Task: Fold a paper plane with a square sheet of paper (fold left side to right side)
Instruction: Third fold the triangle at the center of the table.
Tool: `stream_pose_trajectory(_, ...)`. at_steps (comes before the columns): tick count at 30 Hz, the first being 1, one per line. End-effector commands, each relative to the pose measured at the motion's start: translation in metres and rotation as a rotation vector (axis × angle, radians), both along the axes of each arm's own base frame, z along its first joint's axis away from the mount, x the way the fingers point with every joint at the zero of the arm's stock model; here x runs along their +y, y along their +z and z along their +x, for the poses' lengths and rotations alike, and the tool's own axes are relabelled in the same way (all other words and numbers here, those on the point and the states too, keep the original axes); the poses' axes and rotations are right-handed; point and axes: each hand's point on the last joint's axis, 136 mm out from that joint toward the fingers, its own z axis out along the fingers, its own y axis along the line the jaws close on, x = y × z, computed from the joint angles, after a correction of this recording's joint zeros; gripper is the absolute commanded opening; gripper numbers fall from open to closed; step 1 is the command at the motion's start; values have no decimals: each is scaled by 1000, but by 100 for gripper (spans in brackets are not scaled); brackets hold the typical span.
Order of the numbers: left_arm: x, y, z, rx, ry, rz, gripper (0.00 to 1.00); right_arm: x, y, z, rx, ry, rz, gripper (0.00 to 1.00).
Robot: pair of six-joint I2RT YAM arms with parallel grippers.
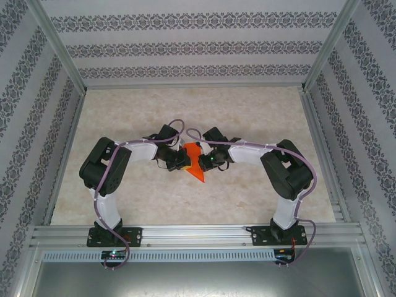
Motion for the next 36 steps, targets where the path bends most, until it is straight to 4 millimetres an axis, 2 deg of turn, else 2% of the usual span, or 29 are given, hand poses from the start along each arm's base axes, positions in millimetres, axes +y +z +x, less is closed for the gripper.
stream_pose_trajectory(1, 13, -29, -14, 37, -3, 80, 5, -5, -19, -19, 84, 25, -60, 0)
stream_pose_trajectory(5, 18, -34, -20, 52, 2, 96, 4, 2, 0, -8, 64, 12, -6, 1)
stream_pose_trajectory(10, 23, -41, -28, 64, 4, 115, 4, 1, 45, 17, -7, -38, 74, 19)
stream_pose_trajectory(12, 24, -41, -28, 65, 8, 116, 4, -3, 58, 20, -27, -53, 91, 28)
stream_pose_trajectory(14, 24, -41, -28, 64, 8, 116, 4, -8, 65, 16, -22, -53, 92, 31)
stream_pose_trajectory(17, 24, -40, -27, 62, 6, 116, 3, -9, 72, -1, 20, -32, 120, 30)
stream_pose_trajectory(20, 23, -38, -26, 57, 2, 116, 3, 5, 82, -27, 136, 0, 240, 24)
stream_pose_trajectory(22, 23, -36, -25, 53, 0, 115, 3, 16, 82, -46, 221, 22, 305, 21)
stream_pose_trajectory(25, 23, -36, -25, 53, 1, 115, 3, 24, 70, -61, 302, 26, 316, 18)
stream_pose_trajectory(29, 23, -37, -25, 52, 0, 115, 3, 28, 51, -62, 333, 13, 275, 17)
stream_pose_trajectory(36, 23, -37, -25, 56, -2, 116, 3, 31, 30, -58, 369, 11, 195, 15)
